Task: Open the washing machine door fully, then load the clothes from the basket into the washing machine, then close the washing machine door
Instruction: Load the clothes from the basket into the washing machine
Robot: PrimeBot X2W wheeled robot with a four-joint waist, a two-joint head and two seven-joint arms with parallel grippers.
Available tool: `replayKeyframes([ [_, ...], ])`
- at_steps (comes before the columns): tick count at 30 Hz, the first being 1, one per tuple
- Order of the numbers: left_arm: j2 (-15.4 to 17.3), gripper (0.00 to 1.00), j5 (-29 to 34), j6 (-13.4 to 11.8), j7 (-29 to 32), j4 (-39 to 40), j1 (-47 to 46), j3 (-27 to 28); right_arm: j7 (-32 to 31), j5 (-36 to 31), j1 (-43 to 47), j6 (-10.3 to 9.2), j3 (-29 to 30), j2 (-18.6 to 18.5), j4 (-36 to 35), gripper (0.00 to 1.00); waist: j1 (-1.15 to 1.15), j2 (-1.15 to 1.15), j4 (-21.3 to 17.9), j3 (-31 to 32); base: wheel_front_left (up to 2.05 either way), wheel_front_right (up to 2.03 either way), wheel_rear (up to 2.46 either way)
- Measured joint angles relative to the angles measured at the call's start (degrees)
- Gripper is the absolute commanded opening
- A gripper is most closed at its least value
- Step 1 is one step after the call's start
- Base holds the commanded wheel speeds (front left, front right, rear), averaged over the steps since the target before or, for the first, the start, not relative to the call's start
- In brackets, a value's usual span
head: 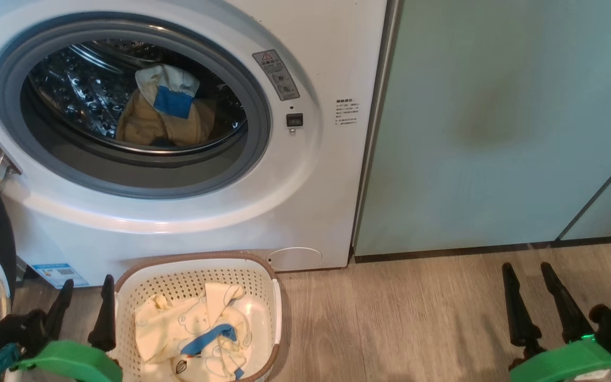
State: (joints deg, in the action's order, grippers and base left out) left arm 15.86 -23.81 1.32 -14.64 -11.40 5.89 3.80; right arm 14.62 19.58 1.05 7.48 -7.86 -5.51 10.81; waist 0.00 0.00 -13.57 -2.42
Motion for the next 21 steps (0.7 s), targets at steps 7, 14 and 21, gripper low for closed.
replayKeyframes([
  [7,-0.03,1.0,0.0,0.0,0.0,0.02,-0.12,-0.01,0.0,0.0,-0.09,0.0,0.05,0.08,0.0,1.0,0.0,0.0,0.13,-0.36,0.0,0.0,0.0],
  [14,-0.14,1.0,0.0,0.0,0.0,-0.04,-0.13,-0.03,0.0,0.0,-0.09,0.0,0.03,0.09,0.04,1.0,0.0,0.0,0.04,0.03,0.0,0.0,0.0],
  [21,-0.19,1.0,0.01,0.0,0.0,-0.09,-0.13,-0.16,0.0,0.0,-0.09,0.0,-0.09,0.09,0.04,1.0,0.0,0.0,-0.13,0.3,0.0,0.0,0.0],
])
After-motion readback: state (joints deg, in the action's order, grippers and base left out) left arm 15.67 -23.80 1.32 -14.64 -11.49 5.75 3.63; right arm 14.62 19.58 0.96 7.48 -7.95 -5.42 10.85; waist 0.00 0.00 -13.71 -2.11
